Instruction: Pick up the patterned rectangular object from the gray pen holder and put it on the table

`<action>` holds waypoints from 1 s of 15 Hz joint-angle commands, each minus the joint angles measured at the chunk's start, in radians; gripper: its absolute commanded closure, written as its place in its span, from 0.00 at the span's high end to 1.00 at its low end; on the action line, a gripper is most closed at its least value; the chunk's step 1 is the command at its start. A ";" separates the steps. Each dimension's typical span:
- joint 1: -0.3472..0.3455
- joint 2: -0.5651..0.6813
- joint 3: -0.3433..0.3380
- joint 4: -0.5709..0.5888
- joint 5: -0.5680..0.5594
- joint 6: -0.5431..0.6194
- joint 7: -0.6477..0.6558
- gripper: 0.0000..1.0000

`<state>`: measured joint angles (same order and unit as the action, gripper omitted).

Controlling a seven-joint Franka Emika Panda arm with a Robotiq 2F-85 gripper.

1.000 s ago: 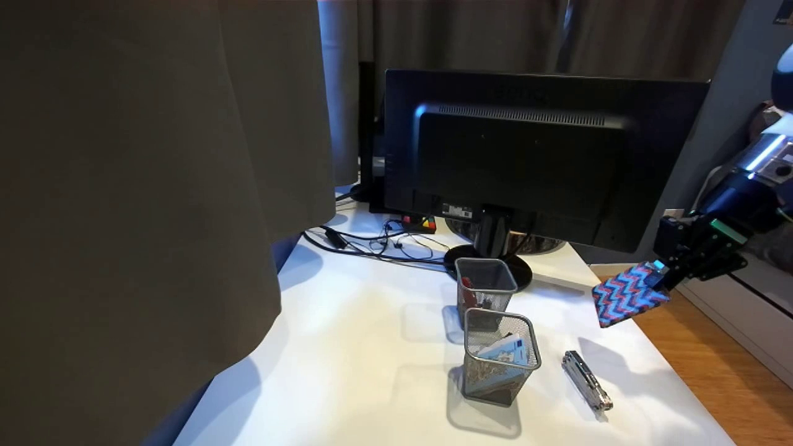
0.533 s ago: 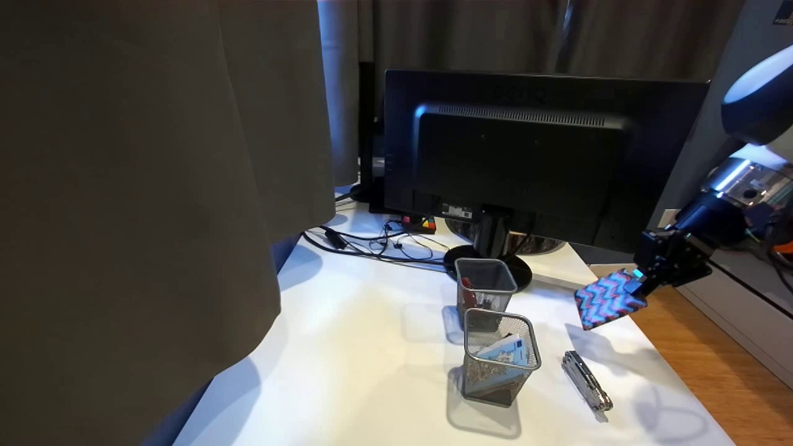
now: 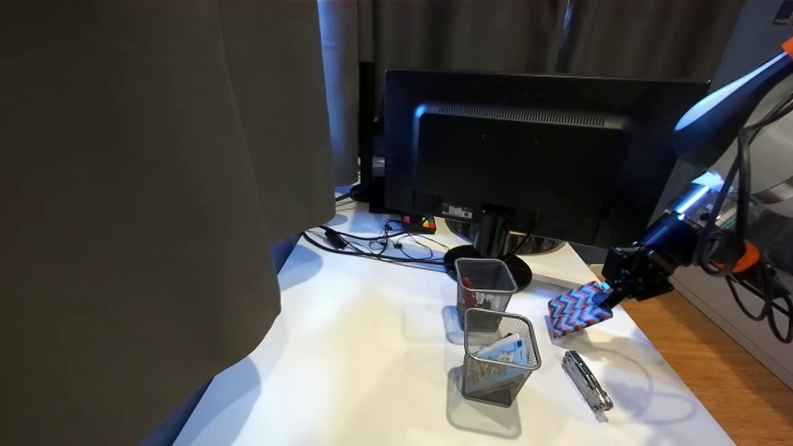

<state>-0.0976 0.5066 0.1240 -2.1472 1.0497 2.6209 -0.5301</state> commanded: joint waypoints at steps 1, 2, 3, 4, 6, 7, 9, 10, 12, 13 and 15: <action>-0.025 0.060 0.023 0.061 0.068 -0.011 -0.050 0.04; -0.033 0.074 0.031 0.074 0.088 -0.016 -0.071 0.04; -0.030 0.086 0.027 0.085 0.092 -0.021 -0.069 0.04; -0.023 0.090 0.018 0.089 0.084 -0.031 -0.061 0.04; -0.008 0.081 -0.007 0.077 0.030 -0.058 -0.011 0.40; 0.006 0.073 -0.025 0.065 -0.002 -0.067 0.030 0.41; 0.039 0.030 -0.072 0.022 -0.135 -0.154 0.168 0.54; 0.077 -0.002 -0.110 -0.010 -0.210 -0.163 0.259 0.62; 0.162 -0.053 -0.194 -0.049 -0.309 -0.157 0.403 0.74; 0.151 -0.097 -0.170 -0.072 -0.391 -0.141 0.474 0.82; 0.251 -0.194 -0.234 -0.130 -0.557 -0.117 0.615 0.96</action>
<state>0.0486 0.4802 -0.0493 -2.1613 0.6875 2.4790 -0.1094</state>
